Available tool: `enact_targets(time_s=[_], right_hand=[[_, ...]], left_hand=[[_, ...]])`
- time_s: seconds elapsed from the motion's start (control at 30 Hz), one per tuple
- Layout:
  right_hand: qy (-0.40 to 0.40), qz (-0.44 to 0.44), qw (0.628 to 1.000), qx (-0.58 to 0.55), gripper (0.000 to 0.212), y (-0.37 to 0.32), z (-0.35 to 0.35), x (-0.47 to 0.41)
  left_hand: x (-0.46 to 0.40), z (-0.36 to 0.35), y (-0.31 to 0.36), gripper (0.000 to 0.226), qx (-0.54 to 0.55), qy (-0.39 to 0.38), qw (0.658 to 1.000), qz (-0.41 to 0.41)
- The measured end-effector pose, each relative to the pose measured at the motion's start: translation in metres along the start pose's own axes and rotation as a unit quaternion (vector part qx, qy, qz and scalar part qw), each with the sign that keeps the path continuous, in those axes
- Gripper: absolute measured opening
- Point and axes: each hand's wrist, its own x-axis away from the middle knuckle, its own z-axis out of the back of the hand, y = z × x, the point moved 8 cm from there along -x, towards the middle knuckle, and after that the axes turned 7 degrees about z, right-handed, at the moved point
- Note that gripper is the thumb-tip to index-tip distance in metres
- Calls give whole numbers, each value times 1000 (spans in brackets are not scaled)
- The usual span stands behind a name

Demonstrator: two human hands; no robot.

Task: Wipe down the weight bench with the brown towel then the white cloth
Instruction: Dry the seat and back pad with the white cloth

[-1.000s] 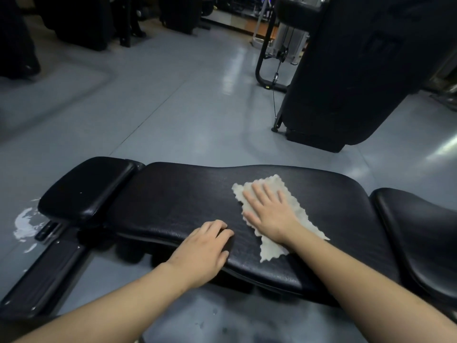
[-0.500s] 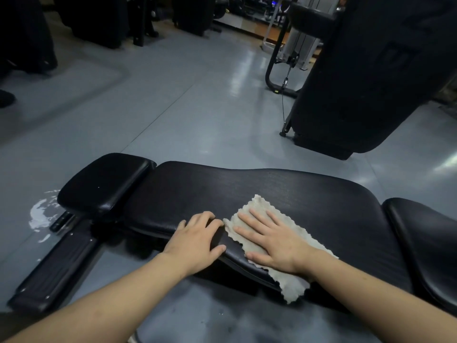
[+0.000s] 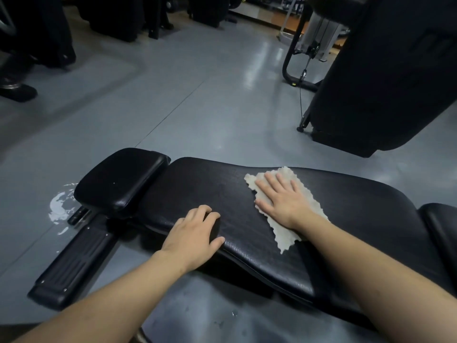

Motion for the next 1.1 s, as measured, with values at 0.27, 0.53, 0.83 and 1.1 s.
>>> enact_targets(time_s=[0.27, 0.53, 0.83, 1.1], right_hand=[[5, -120, 992, -27, 69, 21, 9, -44], [-5, -84, 996, -13, 71, 0, 3, -29], [-5, 122, 992, 12, 91, -88, -18, 56], [-15, 283, 959, 25, 61, -108, -19, 73]], left_hand=[[-1, 2, 6, 59, -17, 4, 1000, -3], [-4, 3, 7, 59, -35, -27, 999, 1], [4, 0, 10, 59, -45, -31, 999, -1], [9, 0, 12, 56, -24, -32, 999, -5]])
